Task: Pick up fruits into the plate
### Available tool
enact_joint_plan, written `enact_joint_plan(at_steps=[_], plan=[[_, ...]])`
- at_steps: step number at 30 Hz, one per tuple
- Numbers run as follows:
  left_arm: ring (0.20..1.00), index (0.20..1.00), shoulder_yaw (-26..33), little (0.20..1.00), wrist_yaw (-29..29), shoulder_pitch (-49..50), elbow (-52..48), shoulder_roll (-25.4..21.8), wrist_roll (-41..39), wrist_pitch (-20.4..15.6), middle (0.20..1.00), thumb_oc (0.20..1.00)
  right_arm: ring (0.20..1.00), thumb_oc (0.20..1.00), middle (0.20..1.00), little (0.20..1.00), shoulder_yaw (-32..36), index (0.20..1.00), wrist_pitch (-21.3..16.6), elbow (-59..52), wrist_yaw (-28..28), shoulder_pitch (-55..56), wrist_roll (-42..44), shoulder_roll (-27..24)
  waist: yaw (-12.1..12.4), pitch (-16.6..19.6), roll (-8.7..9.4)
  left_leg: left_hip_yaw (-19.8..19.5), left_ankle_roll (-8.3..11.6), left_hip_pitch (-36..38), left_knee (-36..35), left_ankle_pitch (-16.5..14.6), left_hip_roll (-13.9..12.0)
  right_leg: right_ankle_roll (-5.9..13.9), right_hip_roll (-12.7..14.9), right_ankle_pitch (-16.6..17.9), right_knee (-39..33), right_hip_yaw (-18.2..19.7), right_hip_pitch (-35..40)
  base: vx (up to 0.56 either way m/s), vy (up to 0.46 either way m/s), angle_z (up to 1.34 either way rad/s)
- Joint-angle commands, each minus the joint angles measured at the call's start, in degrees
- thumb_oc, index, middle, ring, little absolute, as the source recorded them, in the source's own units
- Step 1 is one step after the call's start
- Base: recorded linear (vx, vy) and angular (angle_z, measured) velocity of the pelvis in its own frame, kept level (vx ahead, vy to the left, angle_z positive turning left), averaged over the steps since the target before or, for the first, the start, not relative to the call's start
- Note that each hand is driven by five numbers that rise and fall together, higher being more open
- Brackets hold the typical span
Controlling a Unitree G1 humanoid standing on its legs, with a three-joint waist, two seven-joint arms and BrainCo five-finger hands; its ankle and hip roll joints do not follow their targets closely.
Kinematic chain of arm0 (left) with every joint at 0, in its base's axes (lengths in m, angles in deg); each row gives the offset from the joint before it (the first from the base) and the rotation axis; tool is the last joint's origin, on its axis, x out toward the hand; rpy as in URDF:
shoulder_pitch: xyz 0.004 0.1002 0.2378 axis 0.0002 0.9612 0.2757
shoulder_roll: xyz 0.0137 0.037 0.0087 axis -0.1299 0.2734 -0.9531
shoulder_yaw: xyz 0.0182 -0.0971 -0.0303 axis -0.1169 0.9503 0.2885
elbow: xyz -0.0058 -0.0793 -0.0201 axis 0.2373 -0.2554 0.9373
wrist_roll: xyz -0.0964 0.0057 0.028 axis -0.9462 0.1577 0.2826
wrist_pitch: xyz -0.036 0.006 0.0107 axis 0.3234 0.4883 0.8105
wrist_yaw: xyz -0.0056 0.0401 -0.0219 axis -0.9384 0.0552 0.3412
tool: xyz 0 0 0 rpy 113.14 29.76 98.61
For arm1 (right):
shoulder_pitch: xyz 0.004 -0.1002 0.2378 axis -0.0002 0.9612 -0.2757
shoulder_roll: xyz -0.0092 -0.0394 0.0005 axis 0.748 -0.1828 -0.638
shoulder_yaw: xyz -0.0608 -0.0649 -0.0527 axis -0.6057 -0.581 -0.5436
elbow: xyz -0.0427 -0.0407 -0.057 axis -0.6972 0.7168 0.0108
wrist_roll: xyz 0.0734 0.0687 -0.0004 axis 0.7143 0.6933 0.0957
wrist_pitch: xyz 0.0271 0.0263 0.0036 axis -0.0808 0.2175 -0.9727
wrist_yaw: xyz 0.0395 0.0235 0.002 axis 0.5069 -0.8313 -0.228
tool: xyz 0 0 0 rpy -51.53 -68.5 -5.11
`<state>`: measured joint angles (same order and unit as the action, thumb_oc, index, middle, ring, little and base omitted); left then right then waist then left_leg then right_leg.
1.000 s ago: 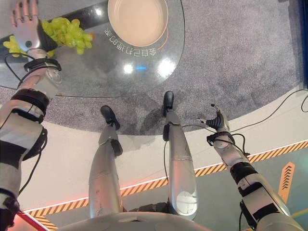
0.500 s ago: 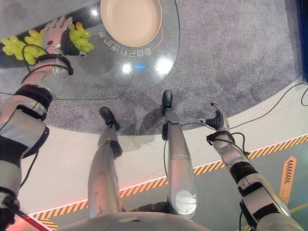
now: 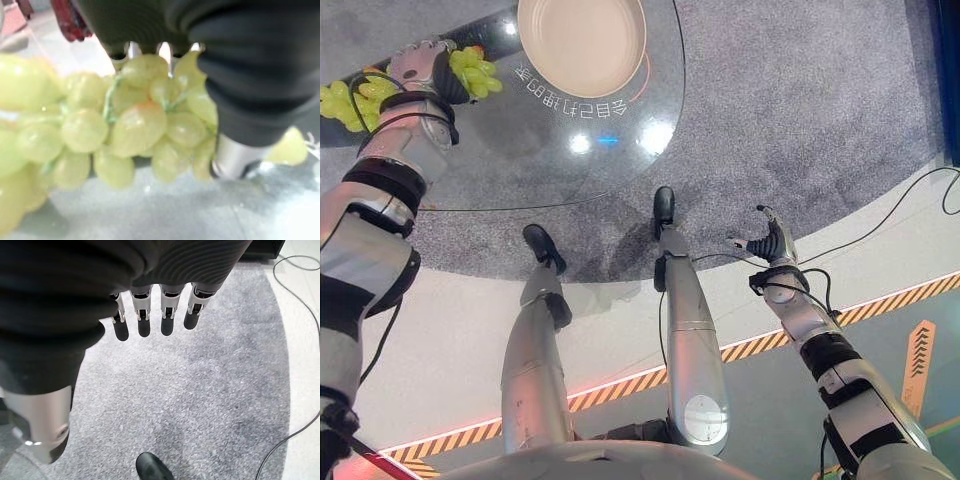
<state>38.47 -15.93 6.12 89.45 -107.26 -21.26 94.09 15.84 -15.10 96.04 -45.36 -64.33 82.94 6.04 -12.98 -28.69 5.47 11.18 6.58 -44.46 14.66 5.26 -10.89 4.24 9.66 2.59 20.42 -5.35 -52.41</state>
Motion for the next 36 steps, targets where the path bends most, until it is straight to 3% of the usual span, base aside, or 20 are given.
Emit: enact_joint_plan(at_steps=[1,10,13,14,17,18,25,33,36], plan=[[0.200,0.200,2.12,0.200,4.43,11.70,8.90,-1.20,2.95,4.77,0.200,0.200,1.000,1.000,1.000,1.000,2.07,1.000,-0.27,-2.90,1.80,2.53,2.47,-3.21,-1.81,-1.10,1.08,0.24,-0.51,-3.66,7.74,-9.66,4.77,1.30,-5.55,-2.89,-2.28,1.51,2.52,-0.01,-0.005,-0.05],[0.200,0.200,2.94,0.200,-5.00,15.84,6.20,-1.60,4.71,5.54,0.200,0.200,1.000,1.000,1.000,1.000,2.76,1.000,-1.04,-6.47,3.22,3.50,3.14,-3.33,-1.35,-1.10,1.10,0.24,-0.46,-1.43,6.57,-9.34,5.24,1.06,-5.81,-3.22,-2.89,1.21,4.67,0.00,-0.001,0.00],[0.200,0.200,4.27,0.200,-10.15,17.30,5.01,-2.11,2.87,4.89,0.200,0.200,1.000,1.000,1.000,1.000,3.19,1.000,-3.39,-7.26,3.02,4.24,4.86,-3.14,-0.96,-1.10,0.88,0.12,-0.51,-0.50,6.11,-9.02,5.50,0.98,-5.79,-3.48,-2.71,1.13,5.53,-0.04,0.009,-0.03],[0.200,0.200,4.93,0.200,-11.42,17.19,4.78,-2.36,1.78,4.41,0.200,0.200,1.000,1.000,1.000,1.000,3.49,1.000,-4.36,-7.55,2.85,4.04,5.51,-3.10,-1.00,-1.10,1.02,0.72,-0.97,-1.63,5.55,-6.95,5.68,0.57,-5.57,-1.70,-3.25,1.07,4.40,-0.10,-0.003,-0.04],[0.200,0.200,8.07,0.200,-16.64,18.95,2.35,-3.02,-3.22,0.26,0.200,0.200,1.000,1.000,1.000,1.000,4.19,1.000,-7.40,-9.58,2.06,5.58,7.10,-2.39,-0.44,-1.10,0.75,0.38,-1.04,-0.62,5.23,-6.78,6.05,0.49,-5.52,-2.09,-3.02,1.03,5.49,-0.05,0.003,-0.01],[0.200,0.200,10.47,0.200,-19.52,20.31,-0.44,-3.09,-5.10,-3.01,0.200,0.200,1.000,1.000,1.000,1.000,4.86,1.000,-8.61,-11.47,1.31,6.79,6.58,-2.10,-0.07,-1.10,0.37,0.35,-1.08,0.70,4.94,-6.74,6.34,0.51,-5.51,-2.49,-2.76,0.91,6.72,0.00,0.000,0.00],[0.200,0.200,20.97,0.200,-27.86,27.88,-12.74,-3.83,-9.24,-12.77,0.200,0.200,1.000,1.000,1.000,1.000,7.18,1.000,-12.88,-16.83,-1.97,11.75,3.71,-0.70,2.16,-1.10,-1.75,0.61,-1.15,9.38,1.90,-6.89,7.34,1.14,-4.02,-4.19,-3.47,-1.33,15.18,-0.03,0.022,0.03],[0.200,0.200,29.11,0.200,-30.93,36.78,-22.92,-4.16,-9.51,-18.86,0.200,0.200,1.000,1.000,1.000,1.000,9.01,1.000,-13.72,-17.45,-7.01,14.01,0.44,-1.21,4.39,-0.91,-3.25,-0.12,-0.67,23.74,-2.56,-6.92,7.56,2.18,-1.21,-4.42,-7.53,-2.86,29.66,0.00,0.030,0.11],[0.200,0.200,31.10,0.200,-31.78,39.52,-25.52,-4.49,-9.83,-20.76,0.200,0.200,1.000,1.000,1.000,1.000,9.93,1.000,-14.30,-18.05,-8.82,15.33,0.05,-1.09,4.91,1.21,-3.23,-0.05,-0.50,27.35,-5.31,-6.57,7.62,2.75,-0.67,-4.04,-9.99,-3.27,33.29,0.04,0.016,0.04]])
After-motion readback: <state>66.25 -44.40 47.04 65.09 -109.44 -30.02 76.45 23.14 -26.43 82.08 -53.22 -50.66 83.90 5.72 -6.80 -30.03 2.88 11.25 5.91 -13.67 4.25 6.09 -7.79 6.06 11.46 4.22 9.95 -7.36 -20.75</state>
